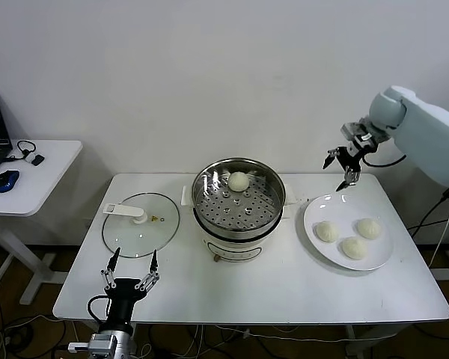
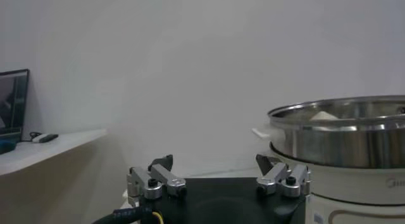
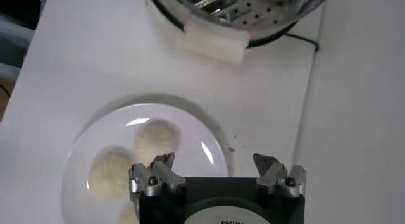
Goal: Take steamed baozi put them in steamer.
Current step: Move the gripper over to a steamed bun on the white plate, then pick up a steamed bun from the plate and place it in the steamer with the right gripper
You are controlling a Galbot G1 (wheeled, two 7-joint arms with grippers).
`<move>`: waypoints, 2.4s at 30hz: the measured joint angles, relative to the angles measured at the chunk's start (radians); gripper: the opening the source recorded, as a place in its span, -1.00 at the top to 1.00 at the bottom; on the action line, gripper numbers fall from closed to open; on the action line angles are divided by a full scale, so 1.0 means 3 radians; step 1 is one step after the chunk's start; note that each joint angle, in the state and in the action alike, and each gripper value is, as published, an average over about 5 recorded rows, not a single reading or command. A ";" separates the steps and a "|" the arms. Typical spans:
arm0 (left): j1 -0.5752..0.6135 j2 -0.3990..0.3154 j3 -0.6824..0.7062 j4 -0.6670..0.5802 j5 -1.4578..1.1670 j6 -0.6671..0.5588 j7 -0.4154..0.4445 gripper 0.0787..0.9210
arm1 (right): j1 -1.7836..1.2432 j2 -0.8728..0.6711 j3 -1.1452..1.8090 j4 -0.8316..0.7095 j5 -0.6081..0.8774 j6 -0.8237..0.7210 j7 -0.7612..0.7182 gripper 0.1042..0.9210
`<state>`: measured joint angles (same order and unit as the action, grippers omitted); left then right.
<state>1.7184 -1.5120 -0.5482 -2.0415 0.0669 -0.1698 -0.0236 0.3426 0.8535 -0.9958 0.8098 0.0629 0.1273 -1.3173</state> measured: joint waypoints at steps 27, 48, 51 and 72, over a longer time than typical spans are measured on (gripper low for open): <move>0.0045 -0.0013 -0.0026 0.0077 0.0004 -0.0023 -0.0010 -0.77 | -0.0870 0.0170 0.0568 -0.0275 -0.0655 0.0038 0.0165 -0.76; 0.0051 -0.0018 -0.0031 0.0083 0.0003 -0.0023 -0.0014 -0.77 | -0.1059 0.0283 0.0803 -0.0364 -0.0935 0.0071 0.0213 -0.76; 0.0052 -0.0018 -0.0031 0.0089 0.0003 -0.0024 -0.0015 -0.77 | -0.1077 0.0290 0.0824 -0.0368 -0.0953 0.0070 0.0214 -0.70; 0.0077 -0.0027 -0.0034 0.0081 0.0007 -0.0028 -0.0019 -0.77 | -0.1014 0.0237 0.0818 -0.0271 -0.0880 0.0067 0.0190 -0.43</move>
<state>1.7416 -1.5202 -0.5583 -2.0172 0.0690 -0.1783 -0.0293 0.0385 0.9247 -0.7504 0.7283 -0.2012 0.1474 -1.2604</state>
